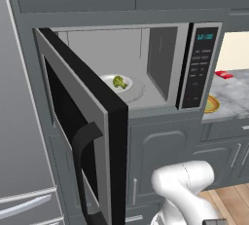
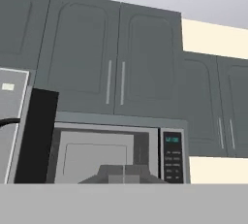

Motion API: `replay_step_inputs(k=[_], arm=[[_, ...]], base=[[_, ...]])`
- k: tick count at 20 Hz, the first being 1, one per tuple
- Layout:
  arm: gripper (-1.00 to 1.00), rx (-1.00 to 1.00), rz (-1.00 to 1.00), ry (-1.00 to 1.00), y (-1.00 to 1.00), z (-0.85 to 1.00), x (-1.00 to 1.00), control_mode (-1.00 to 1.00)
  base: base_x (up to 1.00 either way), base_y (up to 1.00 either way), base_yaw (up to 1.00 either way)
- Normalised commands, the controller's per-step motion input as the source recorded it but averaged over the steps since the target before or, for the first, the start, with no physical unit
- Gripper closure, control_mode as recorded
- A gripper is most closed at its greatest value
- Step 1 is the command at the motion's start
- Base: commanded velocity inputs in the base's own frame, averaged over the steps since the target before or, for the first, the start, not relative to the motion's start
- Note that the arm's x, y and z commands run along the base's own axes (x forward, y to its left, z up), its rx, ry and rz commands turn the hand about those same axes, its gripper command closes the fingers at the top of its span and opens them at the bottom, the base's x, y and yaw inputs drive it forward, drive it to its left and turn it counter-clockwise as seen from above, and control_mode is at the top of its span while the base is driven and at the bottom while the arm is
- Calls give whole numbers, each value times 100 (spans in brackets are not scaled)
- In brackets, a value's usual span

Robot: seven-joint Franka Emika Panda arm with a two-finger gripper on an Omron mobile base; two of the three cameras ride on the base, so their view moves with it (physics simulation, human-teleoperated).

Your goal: Pick the broccoli from the counter and place it in the microwave. Then turn on the microwave.

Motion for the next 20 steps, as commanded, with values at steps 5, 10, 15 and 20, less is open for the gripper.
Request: replay_step_inputs(k=[5, 10, 15, 20], arm=[[100, -9, 4, -30, 0, -76, 72, -100], [100, -6, 9, -23, 1, -83, 88, -100], [100, -6, 10, -22, 7, -88, 84, -100], [100, -11, 10, -22, 21, -98, 74, -100]], base=[[0, 0, 0], [0, 0, 0], [0, 0, 0], [0, 0, 0]])
